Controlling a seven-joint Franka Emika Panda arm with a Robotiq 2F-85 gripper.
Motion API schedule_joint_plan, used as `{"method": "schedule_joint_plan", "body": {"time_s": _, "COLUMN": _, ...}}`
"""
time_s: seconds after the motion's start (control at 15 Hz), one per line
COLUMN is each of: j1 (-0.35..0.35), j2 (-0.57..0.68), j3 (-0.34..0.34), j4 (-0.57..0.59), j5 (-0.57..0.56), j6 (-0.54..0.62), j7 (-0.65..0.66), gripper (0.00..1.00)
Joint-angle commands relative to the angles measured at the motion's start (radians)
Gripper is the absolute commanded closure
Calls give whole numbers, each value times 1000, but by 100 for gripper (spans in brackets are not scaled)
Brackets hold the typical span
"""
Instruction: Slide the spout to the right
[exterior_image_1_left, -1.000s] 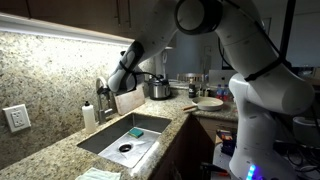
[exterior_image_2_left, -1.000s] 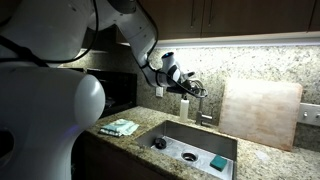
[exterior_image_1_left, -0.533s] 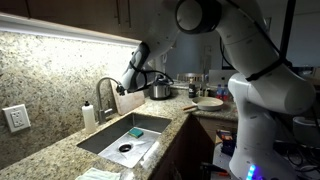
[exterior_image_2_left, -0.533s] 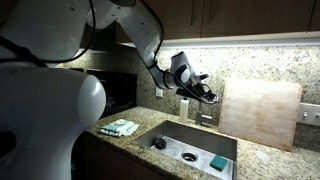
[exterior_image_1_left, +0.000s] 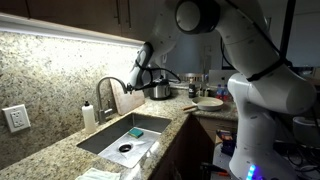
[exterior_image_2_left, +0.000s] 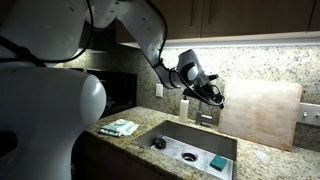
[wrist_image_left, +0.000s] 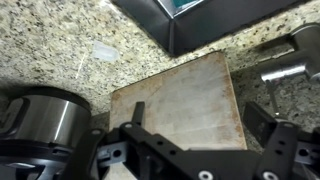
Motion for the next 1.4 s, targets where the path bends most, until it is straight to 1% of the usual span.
{"method": "schedule_joint_plan", "body": {"time_s": 0.0, "j1": -11, "j2": -94, "j3": 62, "j4": -34, "j5": -14, "j6": -103, "j7": -68, "gripper": 0}}
{"method": "schedule_joint_plan", "body": {"time_s": 0.07, "j1": -22, "j2": -121, "j3": 103, "j4": -48, "j5": -1, "j6": -112, "j7": -93, "gripper": 0}}
{"method": "schedule_joint_plan", "body": {"time_s": 0.13, "j1": -78, "j2": -165, "j3": 178, "j4": -60, "j5": -91, "j6": -125, "j7": -33, "gripper": 0}}
{"method": "schedule_joint_plan", "body": {"time_s": 0.2, "j1": -102, "j2": -191, "j3": 232, "j4": -81, "j5": -100, "j6": -133, "j7": -36, "gripper": 0}}
{"method": "schedule_joint_plan", "body": {"time_s": 0.33, "j1": -187, "j2": -242, "j3": 366, "j4": -125, "j5": -120, "j6": -169, "j7": -39, "gripper": 0}}
{"method": "schedule_joint_plan", "body": {"time_s": 0.53, "j1": -367, "j2": -308, "j3": 608, "j4": -212, "j5": -72, "j6": -217, "j7": -67, "gripper": 0}}
{"method": "schedule_joint_plan", "body": {"time_s": 0.6, "j1": -424, "j2": -323, "j3": 680, "j4": -233, "j5": -47, "j6": -251, "j7": -78, "gripper": 0}}
{"method": "schedule_joint_plan", "body": {"time_s": 0.73, "j1": -503, "j2": -350, "j3": 788, "j4": -259, "j5": 7, "j6": -346, "j7": -89, "gripper": 0}}
{"method": "schedule_joint_plan", "body": {"time_s": 0.87, "j1": -536, "j2": -376, "j3": 829, "j4": -252, "j5": -6, "j6": -504, "j7": -38, "gripper": 0}}
{"method": "schedule_joint_plan", "body": {"time_s": 0.93, "j1": -534, "j2": -390, "j3": 827, "j4": -247, "j5": -66, "j6": -565, "j7": 24, "gripper": 0}}
{"method": "schedule_joint_plan", "body": {"time_s": 1.07, "j1": -539, "j2": -431, "j3": 834, "j4": -233, "j5": -137, "j6": -703, "j7": 118, "gripper": 0}}
{"method": "schedule_joint_plan", "body": {"time_s": 1.2, "j1": -548, "j2": -486, "j3": 843, "j4": -234, "j5": -186, "j6": -805, "j7": 194, "gripper": 0}}
{"method": "schedule_joint_plan", "body": {"time_s": 1.33, "j1": -562, "j2": -546, "j3": 859, "j4": -250, "j5": -198, "j6": -873, "j7": 220, "gripper": 0}}
